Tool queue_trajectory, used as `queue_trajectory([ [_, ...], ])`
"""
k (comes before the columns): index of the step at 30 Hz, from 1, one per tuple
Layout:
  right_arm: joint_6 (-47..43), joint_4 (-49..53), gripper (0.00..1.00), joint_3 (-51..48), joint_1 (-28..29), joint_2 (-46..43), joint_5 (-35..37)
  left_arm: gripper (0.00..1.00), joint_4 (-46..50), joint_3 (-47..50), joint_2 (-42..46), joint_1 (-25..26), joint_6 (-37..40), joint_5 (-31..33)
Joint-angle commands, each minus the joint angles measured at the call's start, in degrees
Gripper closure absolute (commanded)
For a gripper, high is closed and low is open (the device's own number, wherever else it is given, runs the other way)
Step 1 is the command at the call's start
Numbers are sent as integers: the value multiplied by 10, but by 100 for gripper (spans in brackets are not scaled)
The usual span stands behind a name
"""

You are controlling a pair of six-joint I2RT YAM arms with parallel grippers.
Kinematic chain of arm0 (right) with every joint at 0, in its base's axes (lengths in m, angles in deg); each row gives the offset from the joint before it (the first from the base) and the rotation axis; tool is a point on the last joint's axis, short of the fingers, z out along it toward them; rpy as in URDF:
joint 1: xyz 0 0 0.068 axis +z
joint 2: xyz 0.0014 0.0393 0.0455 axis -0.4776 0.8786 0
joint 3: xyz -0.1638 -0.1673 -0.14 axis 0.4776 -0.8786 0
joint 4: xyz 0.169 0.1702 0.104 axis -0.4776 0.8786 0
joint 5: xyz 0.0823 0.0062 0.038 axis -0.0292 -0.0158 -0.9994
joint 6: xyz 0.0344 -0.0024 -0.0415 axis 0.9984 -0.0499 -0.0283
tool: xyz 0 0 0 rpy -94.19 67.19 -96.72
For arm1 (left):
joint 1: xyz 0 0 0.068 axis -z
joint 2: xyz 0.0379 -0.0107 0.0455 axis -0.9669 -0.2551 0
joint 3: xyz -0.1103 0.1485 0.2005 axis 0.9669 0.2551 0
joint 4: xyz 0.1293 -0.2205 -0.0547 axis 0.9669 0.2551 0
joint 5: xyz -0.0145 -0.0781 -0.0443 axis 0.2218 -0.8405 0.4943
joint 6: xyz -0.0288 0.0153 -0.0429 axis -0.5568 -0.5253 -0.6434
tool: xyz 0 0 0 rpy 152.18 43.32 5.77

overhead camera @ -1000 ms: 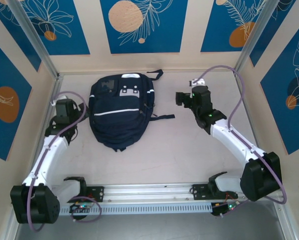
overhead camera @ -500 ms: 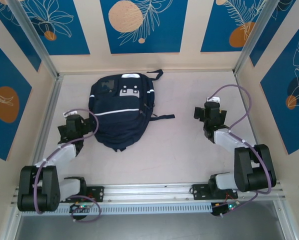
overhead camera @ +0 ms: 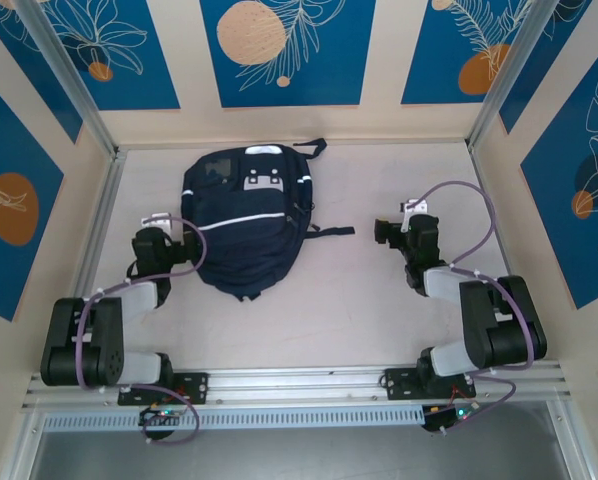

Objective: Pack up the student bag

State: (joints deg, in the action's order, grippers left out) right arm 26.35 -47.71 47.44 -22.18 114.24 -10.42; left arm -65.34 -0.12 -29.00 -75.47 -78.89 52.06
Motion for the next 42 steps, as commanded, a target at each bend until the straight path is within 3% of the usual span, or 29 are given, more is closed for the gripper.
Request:
queue_trajectory([
  [1, -10, -107, 1, -32, -10, 13, -42, 0, -92, -2, -23, 6, 2, -51],
  [9, -9, -190, 1, -60, -28, 51, -90, 0, -134, -9, -79, 55, 43, 5],
  [21, 16, -142, 1, -36, -37, 53, -68, 0, -182, 14, -90, 59, 28, 53],
  [42, 24, -132, 1, -32, -49, 51, -83, 0, -191, 16, -97, 59, 32, 43],
])
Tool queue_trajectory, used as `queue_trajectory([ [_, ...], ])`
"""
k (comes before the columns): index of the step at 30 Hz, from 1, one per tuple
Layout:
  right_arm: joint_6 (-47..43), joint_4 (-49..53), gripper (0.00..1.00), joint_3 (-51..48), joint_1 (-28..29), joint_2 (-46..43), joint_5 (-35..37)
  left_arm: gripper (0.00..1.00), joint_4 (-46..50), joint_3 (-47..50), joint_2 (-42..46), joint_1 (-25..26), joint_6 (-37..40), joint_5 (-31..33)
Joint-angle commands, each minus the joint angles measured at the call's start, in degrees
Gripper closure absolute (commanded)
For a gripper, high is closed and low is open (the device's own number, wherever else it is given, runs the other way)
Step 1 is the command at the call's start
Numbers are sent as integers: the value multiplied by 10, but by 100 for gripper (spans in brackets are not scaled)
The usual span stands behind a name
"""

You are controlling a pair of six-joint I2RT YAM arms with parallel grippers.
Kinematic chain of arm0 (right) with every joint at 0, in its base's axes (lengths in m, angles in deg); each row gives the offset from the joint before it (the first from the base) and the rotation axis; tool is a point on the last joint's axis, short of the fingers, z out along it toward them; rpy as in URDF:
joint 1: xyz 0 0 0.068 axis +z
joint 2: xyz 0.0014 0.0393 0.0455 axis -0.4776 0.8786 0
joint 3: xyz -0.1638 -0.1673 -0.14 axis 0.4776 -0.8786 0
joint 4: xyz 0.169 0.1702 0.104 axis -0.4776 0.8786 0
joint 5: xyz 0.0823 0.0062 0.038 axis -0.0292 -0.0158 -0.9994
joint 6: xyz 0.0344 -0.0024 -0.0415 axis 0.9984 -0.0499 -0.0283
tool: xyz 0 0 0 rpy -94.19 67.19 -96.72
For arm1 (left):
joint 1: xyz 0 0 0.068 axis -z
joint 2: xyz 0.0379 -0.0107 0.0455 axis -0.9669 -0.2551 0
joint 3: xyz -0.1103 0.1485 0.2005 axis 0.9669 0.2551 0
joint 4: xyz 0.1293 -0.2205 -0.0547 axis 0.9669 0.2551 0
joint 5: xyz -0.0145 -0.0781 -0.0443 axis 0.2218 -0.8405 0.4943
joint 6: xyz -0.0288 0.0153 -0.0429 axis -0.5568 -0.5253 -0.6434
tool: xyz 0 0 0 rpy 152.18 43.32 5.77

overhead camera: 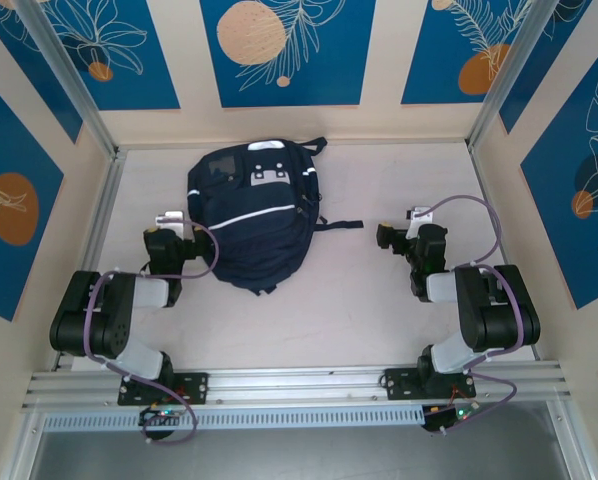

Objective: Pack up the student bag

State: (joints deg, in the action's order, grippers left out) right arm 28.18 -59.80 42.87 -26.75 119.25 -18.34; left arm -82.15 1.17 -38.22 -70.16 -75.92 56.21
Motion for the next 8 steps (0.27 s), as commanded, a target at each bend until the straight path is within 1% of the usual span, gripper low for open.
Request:
queue_trajectory([
  [1, 5, -11, 1, 14, -3, 1, -4, 0, -21, 1, -6, 6, 3, 2],
  [7, 4, -17, 1, 9, -3, 0, -7, 0, -22, 2, -5, 6, 2, 2],
  [8, -2, -27, 1, 3, -3, -2, -24, 0, -23, 2, -5, 7, 2, 2],
])
